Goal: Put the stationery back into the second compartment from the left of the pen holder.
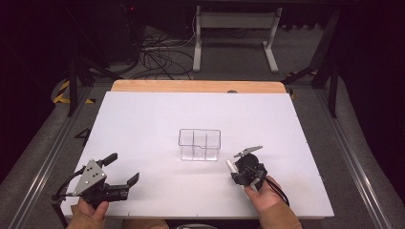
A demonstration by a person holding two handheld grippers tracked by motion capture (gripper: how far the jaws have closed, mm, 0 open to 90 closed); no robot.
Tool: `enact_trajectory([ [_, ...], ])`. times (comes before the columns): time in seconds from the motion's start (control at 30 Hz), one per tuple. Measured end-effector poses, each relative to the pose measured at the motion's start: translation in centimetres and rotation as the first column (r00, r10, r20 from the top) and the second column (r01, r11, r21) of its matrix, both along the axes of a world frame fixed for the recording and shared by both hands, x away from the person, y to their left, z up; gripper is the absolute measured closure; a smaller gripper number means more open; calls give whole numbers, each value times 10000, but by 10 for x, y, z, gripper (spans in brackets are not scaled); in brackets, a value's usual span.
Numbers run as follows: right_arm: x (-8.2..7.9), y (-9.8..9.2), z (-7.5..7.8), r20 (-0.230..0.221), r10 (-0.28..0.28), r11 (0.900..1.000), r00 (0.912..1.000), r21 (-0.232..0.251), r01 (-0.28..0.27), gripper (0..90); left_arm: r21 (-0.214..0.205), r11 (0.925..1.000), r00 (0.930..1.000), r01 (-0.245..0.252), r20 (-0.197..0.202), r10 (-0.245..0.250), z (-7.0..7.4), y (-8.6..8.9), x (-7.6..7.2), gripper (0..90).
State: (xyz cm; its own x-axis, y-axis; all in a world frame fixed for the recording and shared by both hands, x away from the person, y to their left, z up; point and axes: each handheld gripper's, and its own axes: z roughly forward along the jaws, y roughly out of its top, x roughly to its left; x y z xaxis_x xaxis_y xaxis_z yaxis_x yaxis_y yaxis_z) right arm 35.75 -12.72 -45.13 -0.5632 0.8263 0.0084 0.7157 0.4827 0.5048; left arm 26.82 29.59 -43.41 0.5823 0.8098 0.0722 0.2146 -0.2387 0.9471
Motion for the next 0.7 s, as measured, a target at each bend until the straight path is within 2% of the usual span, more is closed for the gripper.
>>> enact_trajectory([
  [0.17,0,2,-1,-25,-257,9996,9997,-132,257,692,-3,10000,10000,5,9,-5,0,0,0,56],
  [0.33,-1,4,-2,112,-484,9983,9988,-313,487,764,1,10000,10000,-23,-8,23,0,0,0,56],
  [0.7,-3,8,-2,219,-745,9955,9970,-564,757,787,7,10000,10000,-4,23,4,0,0,0,56],
])
